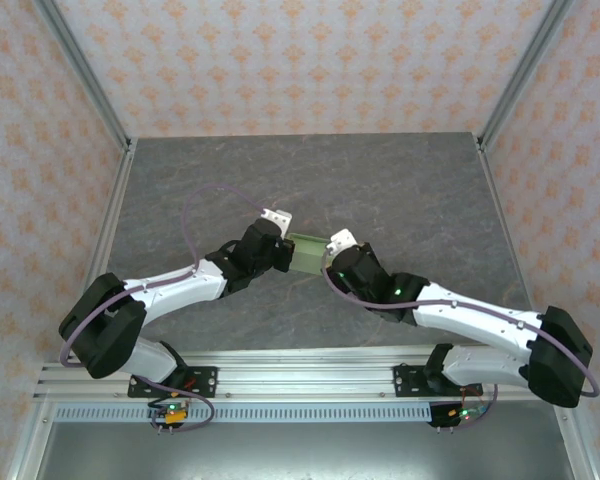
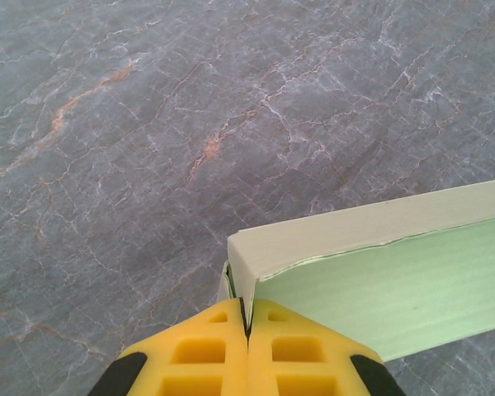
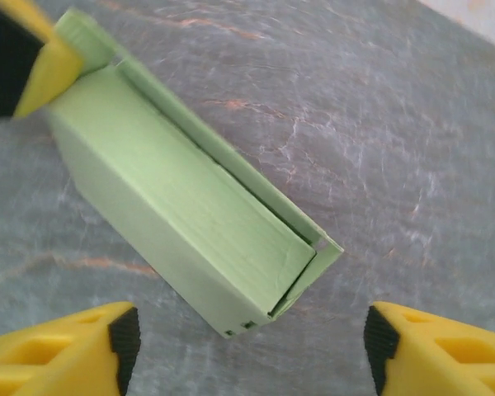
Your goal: Fold the paper box
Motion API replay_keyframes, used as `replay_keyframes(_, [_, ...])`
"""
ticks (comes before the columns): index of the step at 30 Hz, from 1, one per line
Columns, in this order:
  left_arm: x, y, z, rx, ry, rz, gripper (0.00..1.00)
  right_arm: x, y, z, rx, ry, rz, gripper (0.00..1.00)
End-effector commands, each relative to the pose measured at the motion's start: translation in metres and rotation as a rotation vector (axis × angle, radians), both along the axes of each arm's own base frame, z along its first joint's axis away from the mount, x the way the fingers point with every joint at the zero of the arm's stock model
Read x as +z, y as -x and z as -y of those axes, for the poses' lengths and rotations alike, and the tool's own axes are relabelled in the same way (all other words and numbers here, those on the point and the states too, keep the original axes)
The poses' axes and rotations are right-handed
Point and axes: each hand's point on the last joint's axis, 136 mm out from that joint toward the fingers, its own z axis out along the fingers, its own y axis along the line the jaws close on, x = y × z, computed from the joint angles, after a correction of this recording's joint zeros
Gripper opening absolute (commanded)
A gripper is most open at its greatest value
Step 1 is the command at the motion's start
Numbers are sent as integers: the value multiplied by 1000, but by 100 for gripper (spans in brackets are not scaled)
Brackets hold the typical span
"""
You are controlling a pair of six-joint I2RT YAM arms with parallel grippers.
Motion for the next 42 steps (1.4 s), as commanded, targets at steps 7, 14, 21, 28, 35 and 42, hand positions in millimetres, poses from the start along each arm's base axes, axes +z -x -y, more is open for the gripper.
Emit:
replay_keyframes(7, [-36,16,-8,-65,-135,-58,4,-1,-28,30,208,417,120,84])
replay_keyframes(14, [-38,16,-8,-67,-131,-49,5,-11,-12,-3,582,398,126,84])
replay_keyframes(21, [-37,14,-6,-61,-113,-46,8,-30,-37,-1,557,517,172,78])
replay_keyframes(28, [-32,14,-2,-56,-69,-47,15,-53,-35,3,558,565,188,54])
replay_keyframes(35, [9,17,-5,-10,166,-18,53,-70,-33,14,511,606,190,45])
replay_keyframes(42, [84,39,2,-121,341,70,91,-78,-32,11,497,578,165,46])
